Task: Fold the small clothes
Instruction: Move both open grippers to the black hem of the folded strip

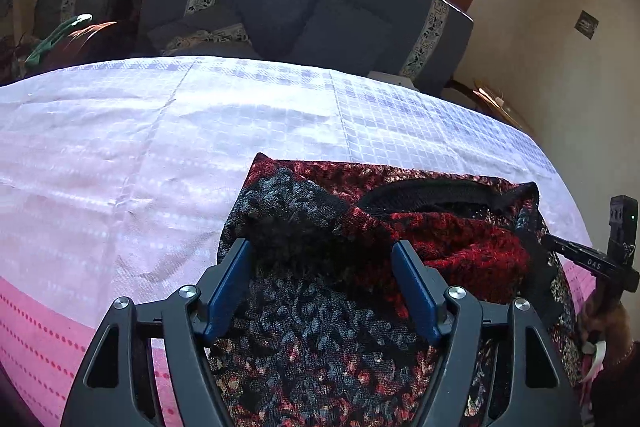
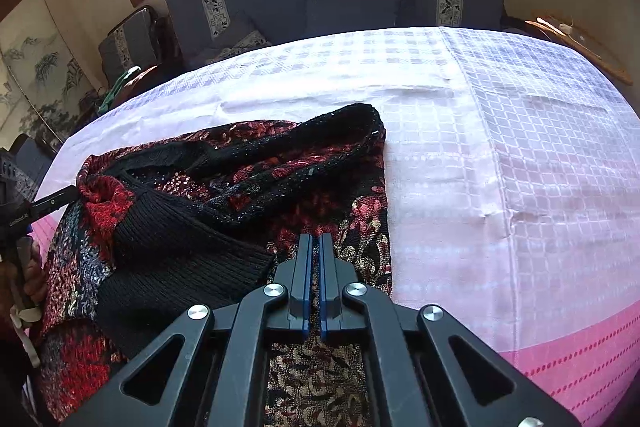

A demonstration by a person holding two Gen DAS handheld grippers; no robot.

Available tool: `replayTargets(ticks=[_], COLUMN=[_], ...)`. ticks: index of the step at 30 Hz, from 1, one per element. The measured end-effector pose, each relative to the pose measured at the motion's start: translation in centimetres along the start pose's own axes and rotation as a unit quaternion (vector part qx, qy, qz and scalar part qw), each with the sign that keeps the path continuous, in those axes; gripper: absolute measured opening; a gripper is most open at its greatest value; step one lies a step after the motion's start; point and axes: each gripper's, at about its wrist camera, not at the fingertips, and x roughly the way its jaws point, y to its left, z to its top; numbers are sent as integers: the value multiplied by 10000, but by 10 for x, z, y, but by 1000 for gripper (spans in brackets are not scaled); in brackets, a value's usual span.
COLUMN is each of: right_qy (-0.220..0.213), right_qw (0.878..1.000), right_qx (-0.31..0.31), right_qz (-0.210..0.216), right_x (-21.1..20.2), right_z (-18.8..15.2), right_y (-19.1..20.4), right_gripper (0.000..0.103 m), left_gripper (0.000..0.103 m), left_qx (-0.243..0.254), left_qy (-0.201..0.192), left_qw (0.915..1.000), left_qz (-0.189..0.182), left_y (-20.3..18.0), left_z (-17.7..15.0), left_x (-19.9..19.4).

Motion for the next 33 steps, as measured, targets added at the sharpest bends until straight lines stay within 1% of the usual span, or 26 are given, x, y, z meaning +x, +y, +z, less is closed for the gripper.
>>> replayTargets(ticks=[1,2,4,7,8,9,10,12,14,16,18,20,23,24,26,28,30,32,33], right_qy=[-84,-297,-672,-802,-735,-649,-583,-490,-367,-199,-50,7,81,49,-156,-272,-350,-262,-94], right_qw=[9997,9985,9951,9909,9899,9890,9884,9875,9864,9851,9864,9840,9826,9835,9863,9833,9809,9788,9775], right_qx=[161,344,518,507,503,505,499,457,489,543,474,522,726,752,649,624,455,172,109], right_qz=[166,298,515,958,1099,1227,1314,1424,1528,1618,1570,1703,1708,1645,1512,1685,1858,2026,2102], right_x=[-8,-23,-60,-111,-125,-137,-148,-169,-183,-192,-198,-202,-204,-207,-214,-219,-220,-210,-201], right_z=[-2,-5,-18,-58,-76,-96,-117,-161,-200,-231,-256,-275,-291,-294,-292,-288,-280,-270,-267], right_y=[-6,-12,-20,-23,-23,-23,-22,-16,-11,-2,9,13,11,10,14,19,33,50,56], right_gripper=[6,8,11,13,16,24,37,44,44,44,44,44,44,44,44,45,46,54,62], left_gripper=[72,72,73,74,74,74,75,75,75,75,75,75,75,75,75,75,75,75,75], left_qx=[9,78,264,463,533,635,729,826,813,711,599,501,279,205,78,-26,-86,-182,-224], left_qy=[-76,-182,-354,-370,-360,-355,-351,-327,-314,-325,-283,-229,-143,-119,-50,-9,-27,-17,8], left_qw=[10000,9998,9989,9981,9978,9972,9965,9956,9957,9965,9974,9979,9990,9992,9997,9998,9999,9998,9997], left_qz=[21,70,182,143,136,154,201,310,327,297,290,355,306,307,243,186,134,25,-33], left_y=[-3,-6,-11,-16,-17,-19,-20,-22,-19,-15,-11,-7,5,8,14,20,24,26,26], left_z=[-1,-2,-10,-38,-53,-68,-84,-117,-150,-180,-205,-226,-252,-259,-270,-277,-280,-282,-283], left_x=[-9,-21,-50,-95,-110,-124,-137,-162,-186,-207,-224,-238,-253,-257,-263,-267,-270,-269,-268])
